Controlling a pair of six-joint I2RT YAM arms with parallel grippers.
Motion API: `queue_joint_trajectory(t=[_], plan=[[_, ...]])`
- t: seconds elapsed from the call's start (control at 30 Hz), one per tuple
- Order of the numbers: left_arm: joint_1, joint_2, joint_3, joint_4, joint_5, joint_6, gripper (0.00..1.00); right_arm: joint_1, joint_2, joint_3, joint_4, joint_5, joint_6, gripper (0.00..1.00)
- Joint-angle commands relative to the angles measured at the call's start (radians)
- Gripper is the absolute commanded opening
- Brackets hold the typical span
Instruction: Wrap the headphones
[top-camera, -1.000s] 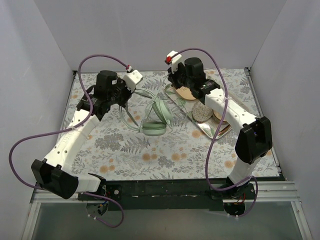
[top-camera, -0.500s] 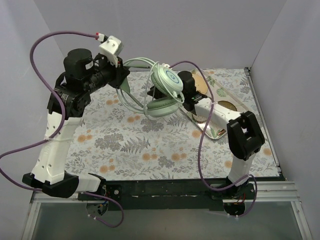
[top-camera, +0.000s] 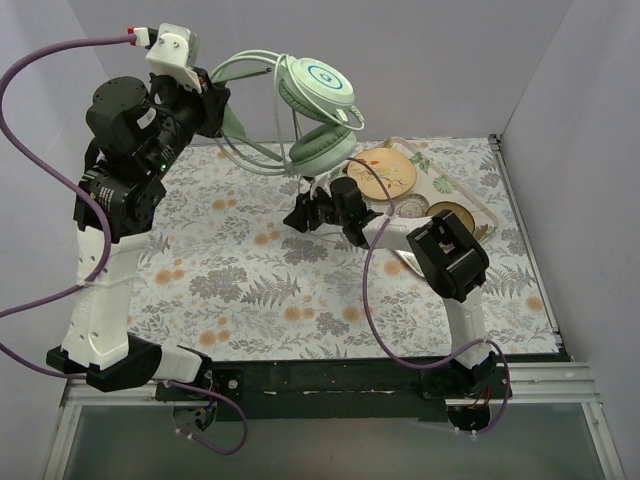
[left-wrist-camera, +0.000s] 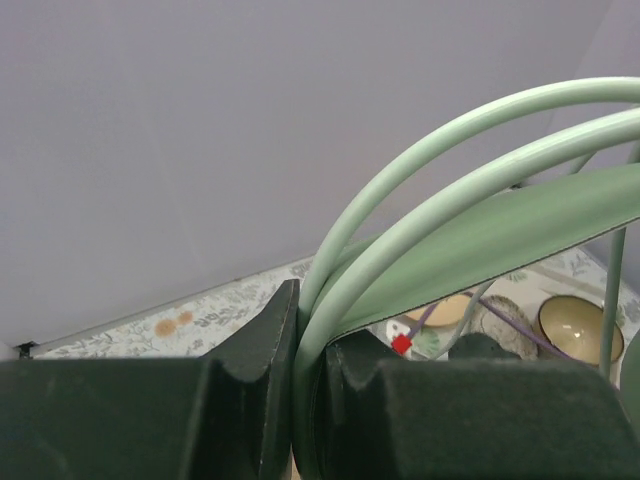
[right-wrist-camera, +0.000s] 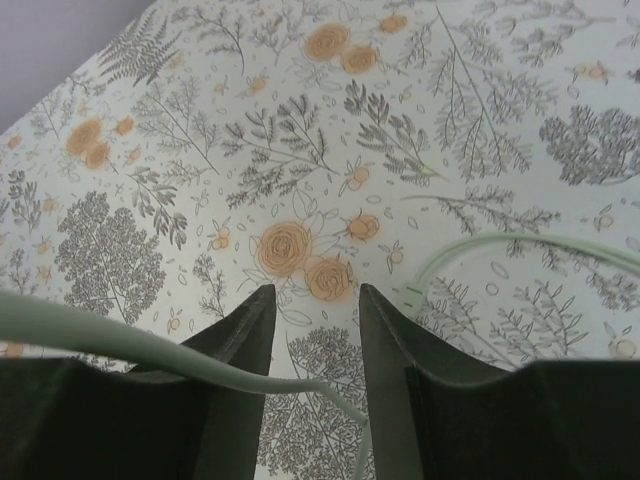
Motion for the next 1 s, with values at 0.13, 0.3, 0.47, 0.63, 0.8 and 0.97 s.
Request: queue_joint_trajectory(t=[0.13, 0.3, 0.47, 0.63, 0.8, 0.97], plan=[[-0.001, 0.033, 0.105, 0.175, -0.147, -0.092, 0.0, 0.035, 0.048, -0.077, 0.119, 0.063, 0.062, 0.49], [-0.001, 0.066, 0.104, 0.225, -0.222, -0.074, 0.0, 0.05, 0.06, -0.122, 0.124, 0.064, 0.064, 0.33], [0.013, 0.08, 0.01, 0.363, -0.352, 0.028, 0.0, 0.075, 0.003, -0.221, 0.086, 0.076, 0.021, 0.06], [0.106, 0.135, -0.027, 0.449, -0.372, 0.038, 0.0, 0.134, -0.064, -0.28, -0.02, 0.098, -0.022, 0.01], [0.252, 0.234, 0.032, 0.44, -0.31, -0.061, 0.0, 0.23, -0.107, -0.237, -0.204, 0.15, -0.133, 0.01], [0.297, 0.32, -0.003, 0.511, -0.375, -0.027, 0.0, 0.355, -0.158, -0.157, -0.451, 0.207, -0.239, 0.01]])
